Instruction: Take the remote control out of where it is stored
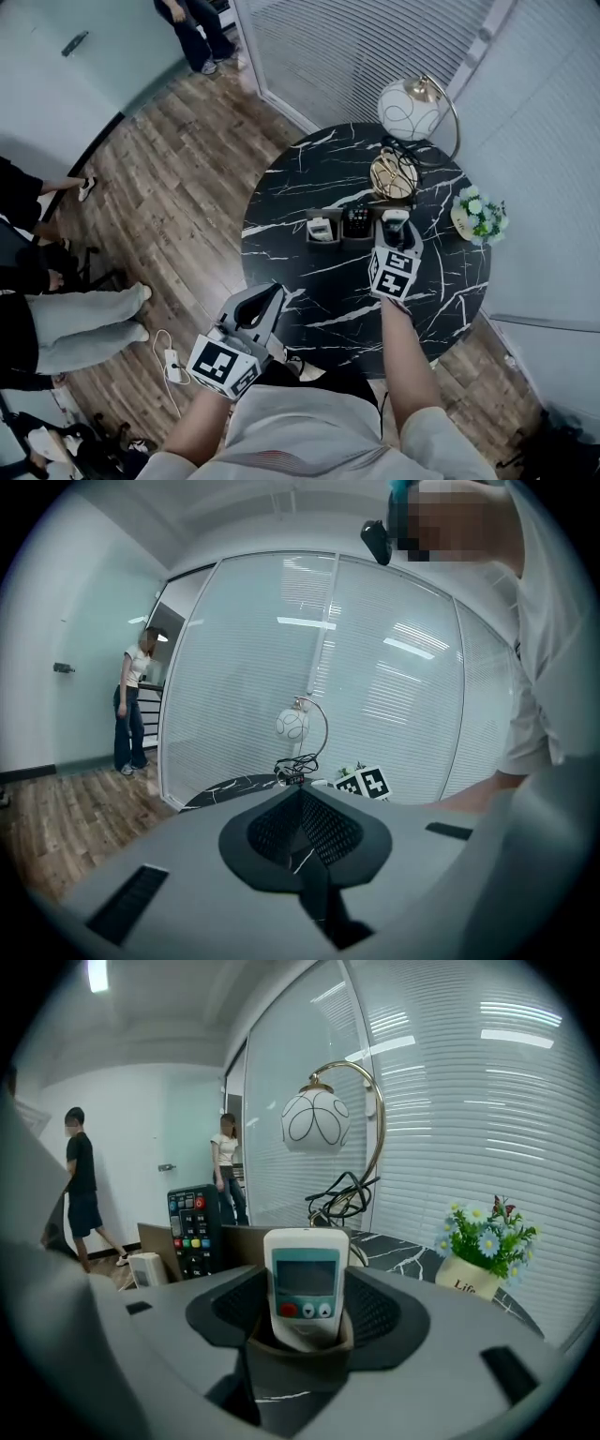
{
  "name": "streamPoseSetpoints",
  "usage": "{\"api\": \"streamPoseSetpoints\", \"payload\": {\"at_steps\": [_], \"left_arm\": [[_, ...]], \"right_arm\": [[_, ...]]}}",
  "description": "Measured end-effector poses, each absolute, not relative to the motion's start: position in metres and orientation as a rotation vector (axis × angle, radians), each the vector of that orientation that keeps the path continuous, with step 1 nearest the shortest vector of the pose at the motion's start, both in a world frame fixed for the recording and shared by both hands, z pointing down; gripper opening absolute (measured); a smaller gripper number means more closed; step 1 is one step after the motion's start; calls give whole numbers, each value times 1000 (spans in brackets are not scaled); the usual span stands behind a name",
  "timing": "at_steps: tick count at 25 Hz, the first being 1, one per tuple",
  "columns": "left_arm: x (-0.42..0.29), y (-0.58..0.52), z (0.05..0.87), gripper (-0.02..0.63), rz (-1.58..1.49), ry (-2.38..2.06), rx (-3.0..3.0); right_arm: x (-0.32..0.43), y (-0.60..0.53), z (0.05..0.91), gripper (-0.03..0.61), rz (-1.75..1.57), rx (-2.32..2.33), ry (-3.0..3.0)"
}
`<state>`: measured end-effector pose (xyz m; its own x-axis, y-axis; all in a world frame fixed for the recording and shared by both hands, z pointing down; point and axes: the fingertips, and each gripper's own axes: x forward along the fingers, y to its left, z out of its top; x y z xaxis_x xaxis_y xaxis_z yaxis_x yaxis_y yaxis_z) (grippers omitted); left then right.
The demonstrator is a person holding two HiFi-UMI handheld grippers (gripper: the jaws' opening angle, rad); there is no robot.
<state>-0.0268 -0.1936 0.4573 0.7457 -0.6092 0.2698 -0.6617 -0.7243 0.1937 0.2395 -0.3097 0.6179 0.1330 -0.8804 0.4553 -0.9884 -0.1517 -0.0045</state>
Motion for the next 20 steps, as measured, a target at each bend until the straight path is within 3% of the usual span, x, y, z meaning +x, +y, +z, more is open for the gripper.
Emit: {"api": "streamPoseSetpoints", "payload": {"at_steps": [20], "left_arm": [[5, -178, 441, 9, 206, -917, 2731]], "right_arm": [[262, -226, 486, 253, 419, 2170, -2055]]}}
